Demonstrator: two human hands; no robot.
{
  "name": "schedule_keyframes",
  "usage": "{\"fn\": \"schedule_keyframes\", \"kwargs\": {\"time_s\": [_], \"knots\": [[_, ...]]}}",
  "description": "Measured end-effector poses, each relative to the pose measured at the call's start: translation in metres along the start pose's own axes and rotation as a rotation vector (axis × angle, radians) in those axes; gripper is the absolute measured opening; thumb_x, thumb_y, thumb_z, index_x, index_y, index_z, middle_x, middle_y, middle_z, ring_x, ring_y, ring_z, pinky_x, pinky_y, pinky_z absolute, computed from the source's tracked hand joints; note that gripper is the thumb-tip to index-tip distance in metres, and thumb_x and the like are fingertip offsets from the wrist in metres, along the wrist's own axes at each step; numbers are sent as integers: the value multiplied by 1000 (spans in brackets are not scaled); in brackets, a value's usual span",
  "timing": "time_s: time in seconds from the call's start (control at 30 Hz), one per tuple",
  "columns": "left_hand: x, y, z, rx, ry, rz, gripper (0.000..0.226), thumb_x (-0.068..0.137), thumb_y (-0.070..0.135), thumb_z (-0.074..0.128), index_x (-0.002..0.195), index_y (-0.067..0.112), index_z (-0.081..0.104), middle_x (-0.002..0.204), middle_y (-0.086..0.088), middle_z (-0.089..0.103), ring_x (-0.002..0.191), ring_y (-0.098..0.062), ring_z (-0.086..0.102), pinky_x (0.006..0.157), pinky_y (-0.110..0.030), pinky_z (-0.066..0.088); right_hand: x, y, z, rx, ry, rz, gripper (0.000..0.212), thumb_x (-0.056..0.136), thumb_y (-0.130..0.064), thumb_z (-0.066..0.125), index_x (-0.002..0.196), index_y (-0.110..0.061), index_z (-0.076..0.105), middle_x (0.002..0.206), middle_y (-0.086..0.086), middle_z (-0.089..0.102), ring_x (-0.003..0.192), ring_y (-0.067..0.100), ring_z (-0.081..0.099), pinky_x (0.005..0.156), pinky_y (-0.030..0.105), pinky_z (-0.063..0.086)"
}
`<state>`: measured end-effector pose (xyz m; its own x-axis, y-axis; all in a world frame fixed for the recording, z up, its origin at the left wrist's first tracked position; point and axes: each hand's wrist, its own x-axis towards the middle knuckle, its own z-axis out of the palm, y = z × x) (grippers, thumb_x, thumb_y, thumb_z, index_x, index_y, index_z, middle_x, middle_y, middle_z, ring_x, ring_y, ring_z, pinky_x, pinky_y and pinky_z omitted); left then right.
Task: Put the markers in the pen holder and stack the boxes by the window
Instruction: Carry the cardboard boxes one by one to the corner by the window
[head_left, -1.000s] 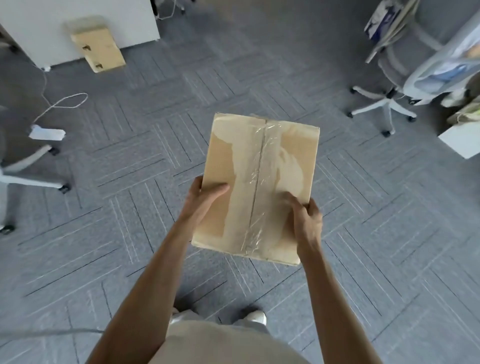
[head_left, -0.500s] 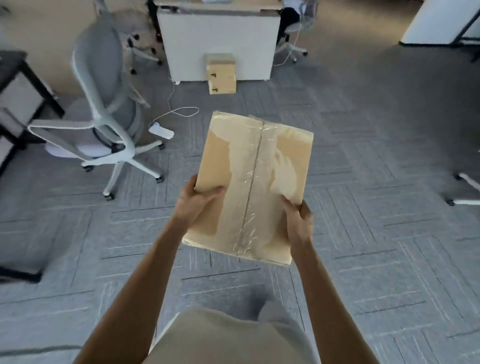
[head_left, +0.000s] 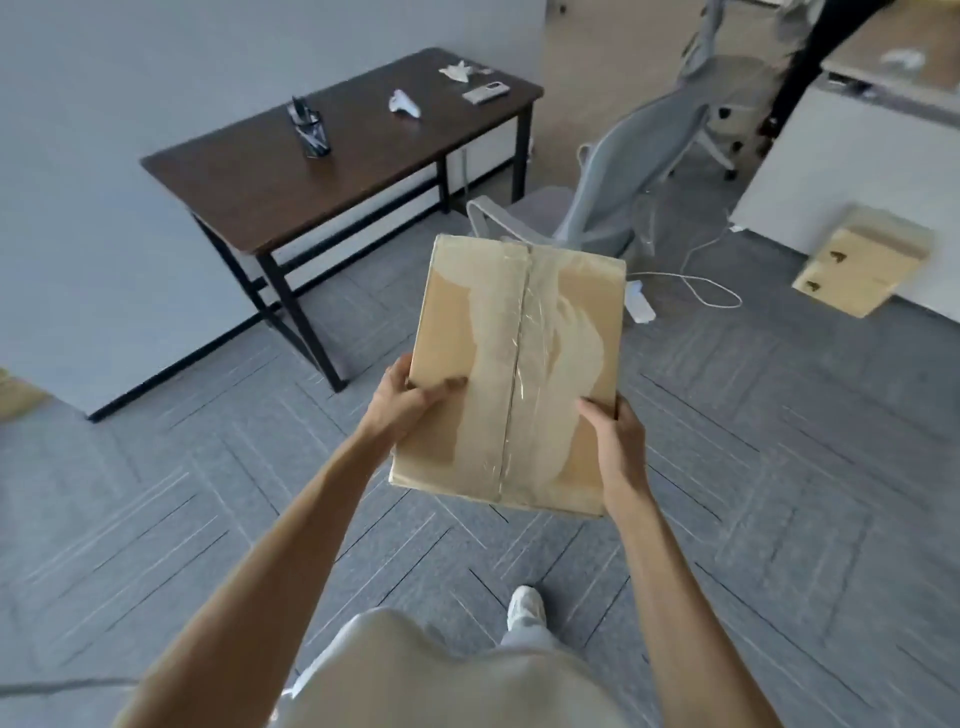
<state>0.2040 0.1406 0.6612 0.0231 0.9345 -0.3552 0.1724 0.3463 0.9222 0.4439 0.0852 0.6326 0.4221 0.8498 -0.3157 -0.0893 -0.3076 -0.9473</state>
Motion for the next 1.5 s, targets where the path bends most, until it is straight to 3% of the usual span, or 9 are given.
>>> {"fn": "schedule_keyframes", "kwargs": {"time_s": [0.2, 0.33, 0.5, 0.6, 0.7, 0.83, 1.0, 1.17, 1.5], "knots": [[-3, -18, -69, -132, 314, -71, 66, 72, 39, 81, 130, 25, 53, 110, 1, 69, 89, -13, 67, 64, -25, 51, 44, -31, 92, -100, -351, -32, 28, 87, -19, 70, 115, -22, 68, 101, -10, 72, 88, 4, 65, 67, 19, 47], [-21, -44, -127, -234, 500, -115, 48, 82, 32, 77, 125, 26, 55, 107, 2, 69, 88, -13, 66, 65, -27, 49, 41, -34, 171, -175, -547, -40, 23, 88, -18, 69, 111, -22, 68, 98, -13, 71, 85, 1, 63, 60, 11, 46], [-40, -80, -212, -358, 693, -133, 34, 83, 26, 76, 112, 30, 58, 99, 5, 71, 83, -14, 68, 65, -25, 50, 13, -21, 288, -265, -758, -61, 27, 90, -21, 67, 116, -26, 65, 104, -16, 69, 91, -2, 62, 68, 16, 45], [-48, -101, -274, -420, 779, -145, 28, 82, 24, 78, 101, 32, 58, 95, 5, 71, 81, -15, 68, 64, -26, 51, -10, -12, 364, -335, -844, -69, 31, 89, -31, 68, 119, -24, 66, 109, -8, 71, 96, 8, 64, 75, 25, 51], [-58, -116, -342, -446, 844, -141, 33, 79, 27, 80, 104, 31, 58, 98, 5, 71, 87, -17, 68, 66, -25, 50, -40, -7, 443, -383, -919, -88, 48, 80, -43, 69, 124, -25, 66, 113, -4, 72, 104, 18, 66, 91, 40, 55], [-72, -123, -428, -452, 903, -138, 65, 64, 44, 77, 123, 29, 53, 108, 3, 68, 96, -21, 67, 77, -33, 51, -79, -4, 536, -393, -998, -132, 42, 87, -35, 68, 127, -24, 64, 111, -4, 71, 101, 18, 66, 86, 38, 56], [-81, -132, -514, -439, 982, -113, 55, 72, 34, 81, 121, 27, 57, 105, 4, 70, 92, -18, 69, 75, -31, 53, -120, -1, 626, -404, -1069, -133, 39, 89, -31, 67, 128, -28, 60, 109, -8, 70, 99, 13, 65, 71, 27, 50], [-75, -151, -590, -454, 1060, -127, 49, 80, 24, 80, 123, 26, 57, 108, 5, 70, 91, -13, 68, 74, -27, 53, -145, 13, 713, -428, -1108, -95, 37, 88, -29, 68, 124, -28, 62, 108, -5, 70, 100, 18, 66, 81, 35, 54], [-27, -170, -795, -404, 1185, -199, 53, 79, 25, 81, 124, 26, 53, 110, 5, 67, 90, -11, 66, 68, -24, 49, -178, 44, 948, -422, -1215, 5, 40, 85, -33, 68, 124, -27, 63, 110, -4, 71, 100, 17, 66, 82, 36, 55]]}}
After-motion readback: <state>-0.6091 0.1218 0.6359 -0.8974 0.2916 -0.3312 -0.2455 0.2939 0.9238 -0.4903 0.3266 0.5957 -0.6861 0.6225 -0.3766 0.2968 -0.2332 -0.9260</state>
